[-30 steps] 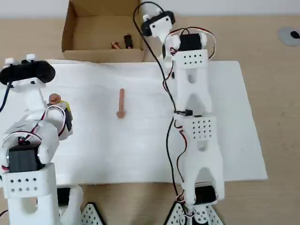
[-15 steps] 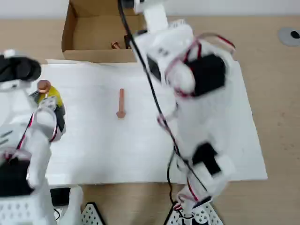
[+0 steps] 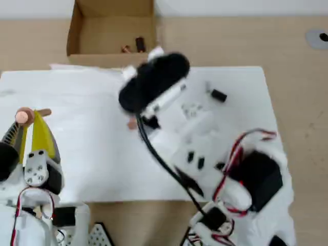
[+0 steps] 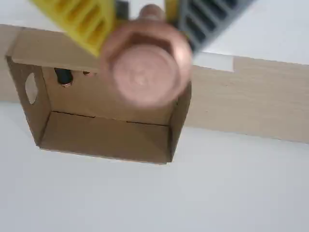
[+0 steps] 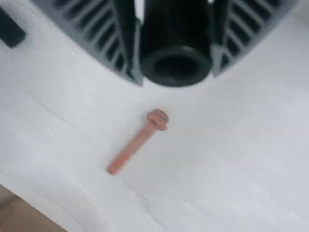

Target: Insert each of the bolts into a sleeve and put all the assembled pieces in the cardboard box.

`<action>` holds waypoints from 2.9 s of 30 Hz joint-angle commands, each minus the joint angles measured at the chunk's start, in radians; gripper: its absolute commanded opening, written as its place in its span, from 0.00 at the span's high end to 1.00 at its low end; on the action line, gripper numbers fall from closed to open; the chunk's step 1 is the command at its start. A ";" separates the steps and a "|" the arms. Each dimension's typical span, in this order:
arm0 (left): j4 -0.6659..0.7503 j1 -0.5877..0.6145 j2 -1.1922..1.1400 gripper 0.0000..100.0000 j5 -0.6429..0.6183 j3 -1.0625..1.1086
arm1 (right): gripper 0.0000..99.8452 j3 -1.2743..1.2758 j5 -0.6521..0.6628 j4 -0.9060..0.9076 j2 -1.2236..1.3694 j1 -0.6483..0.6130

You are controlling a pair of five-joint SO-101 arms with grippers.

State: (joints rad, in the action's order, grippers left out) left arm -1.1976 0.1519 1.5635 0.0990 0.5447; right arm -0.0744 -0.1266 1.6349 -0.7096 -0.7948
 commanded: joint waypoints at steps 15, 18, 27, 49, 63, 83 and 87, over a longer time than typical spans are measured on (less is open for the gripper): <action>0.381 -0.187 0.058 0.99 -0.219 0.342 | 0.99 1.136 -0.005 -1.013 -0.493 -0.131; 0.384 -0.287 0.058 0.99 -0.273 0.339 | 0.99 1.171 -0.005 -1.069 -0.498 -0.131; 0.374 -0.414 0.056 0.99 -0.284 0.233 | 0.99 1.191 -0.005 -1.232 -0.501 -0.099; -0.328 -0.419 -0.756 0.99 -0.089 -0.755 | 0.99 1.190 -0.005 -1.257 -0.503 -0.096; -0.445 -0.517 -0.858 0.99 -0.092 -0.867 | 0.99 1.187 -0.005 -1.258 -0.503 -0.096; -0.336 -0.471 -0.860 0.99 -0.087 -0.867 | 0.99 1.380 -0.006 -1.356 -0.780 -0.053; -0.333 -0.577 -0.860 0.99 -0.094 -0.867 | 0.99 1.389 -0.006 -1.355 -0.792 -0.053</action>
State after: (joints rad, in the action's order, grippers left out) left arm -1.5597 -0.3590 0.7089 0.0084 -0.2777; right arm 1.3142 -0.1266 0.3030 -1.4753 -0.8592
